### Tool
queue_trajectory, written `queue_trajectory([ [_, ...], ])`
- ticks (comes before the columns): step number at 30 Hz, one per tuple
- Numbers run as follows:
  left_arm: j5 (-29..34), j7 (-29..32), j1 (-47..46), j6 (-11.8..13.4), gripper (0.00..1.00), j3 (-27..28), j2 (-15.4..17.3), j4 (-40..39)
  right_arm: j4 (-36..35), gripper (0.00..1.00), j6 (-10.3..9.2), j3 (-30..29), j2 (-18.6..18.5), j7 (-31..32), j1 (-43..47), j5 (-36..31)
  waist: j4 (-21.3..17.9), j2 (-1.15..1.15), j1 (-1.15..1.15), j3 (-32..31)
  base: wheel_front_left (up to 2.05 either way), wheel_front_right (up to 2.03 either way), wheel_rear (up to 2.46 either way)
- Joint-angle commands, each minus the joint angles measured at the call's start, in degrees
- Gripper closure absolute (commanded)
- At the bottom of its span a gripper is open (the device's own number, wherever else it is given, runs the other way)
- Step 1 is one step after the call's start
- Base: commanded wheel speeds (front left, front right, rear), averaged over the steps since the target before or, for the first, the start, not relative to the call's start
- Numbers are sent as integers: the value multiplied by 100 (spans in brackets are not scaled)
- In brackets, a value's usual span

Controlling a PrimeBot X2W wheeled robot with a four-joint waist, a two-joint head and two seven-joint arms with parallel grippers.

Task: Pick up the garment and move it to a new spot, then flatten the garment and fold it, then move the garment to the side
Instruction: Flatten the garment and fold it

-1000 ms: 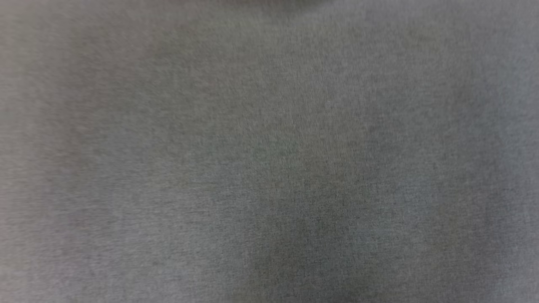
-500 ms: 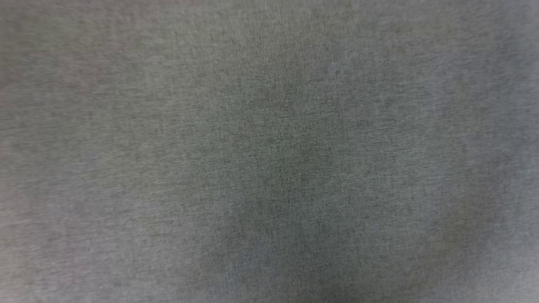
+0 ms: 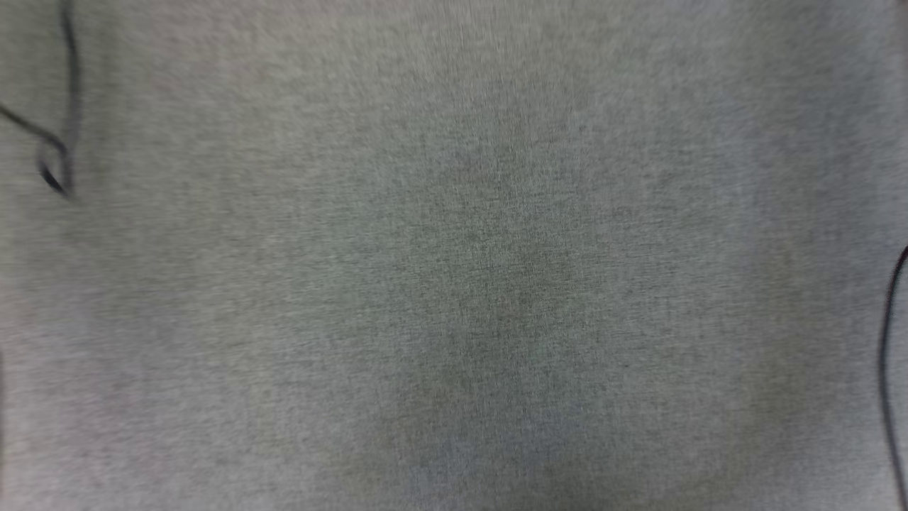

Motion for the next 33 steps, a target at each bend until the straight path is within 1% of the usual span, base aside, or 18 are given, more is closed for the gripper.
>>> queue_trajectory([
  [1,-90,-78,398,-6,100,-47,-42,-11,-67,100,-6,129,-133,-66,389,123,90,0,-1,-386,0,0,0],
  [5,-330,-193,1492,-11,100,-170,-65,-193,-427,100,-6,456,-336,-90,1417,438,166,0,-1,-1014,0,0,0],
  [8,-438,-297,2297,-11,100,-175,-35,-404,-855,100,-6,615,-546,17,2253,654,201,0,-1,-1459,0,0,0],
  [10,-512,-334,2818,4,100,-148,-13,-585,-1193,100,-6,621,-675,100,2814,795,222,0,-1,-1731,0,0,0],
  [15,-658,-269,4057,265,100,-87,130,-1296,-2156,100,-6,352,-977,414,4214,958,285,0,-1,-2335,0,0,0],
  [19,-761,-71,5127,659,100,-3,358,-2192,-2995,100,-6,-123,-1083,762,5355,878,292,0,-1,-2729,0,0,0],
  [22,-854,234,5975,1035,100,54,569,-3052,-3627,100,-7,-625,-986,1106,6217,701,308,0,-1,-2958,0,0,0],
  [26,-1052,582,7192,1668,100,246,816,-4300,-4517,100,-8,-1249,-670,1608,7305,401,312,0,-1,-3194,0,0,0],
  [29,-1174,838,8097,2141,100,371,972,-5190,-5113,100,-8,-1633,-337,2004,8058,188,340,0,-1,-3343,0,0,0],
  [31,-1212,977,8605,2397,100,435,1075,-5657,-5477,100,-8,-1835,-120,2268,8520,93,374,0,-1,-3433,0,0,0],
  [33,-1263,1112,9059,2597,100,449,1130,-6023,-5805,100,-8,-2012,77,2522,8936,-24,416,0,-1,-3527,0,0,0],
])
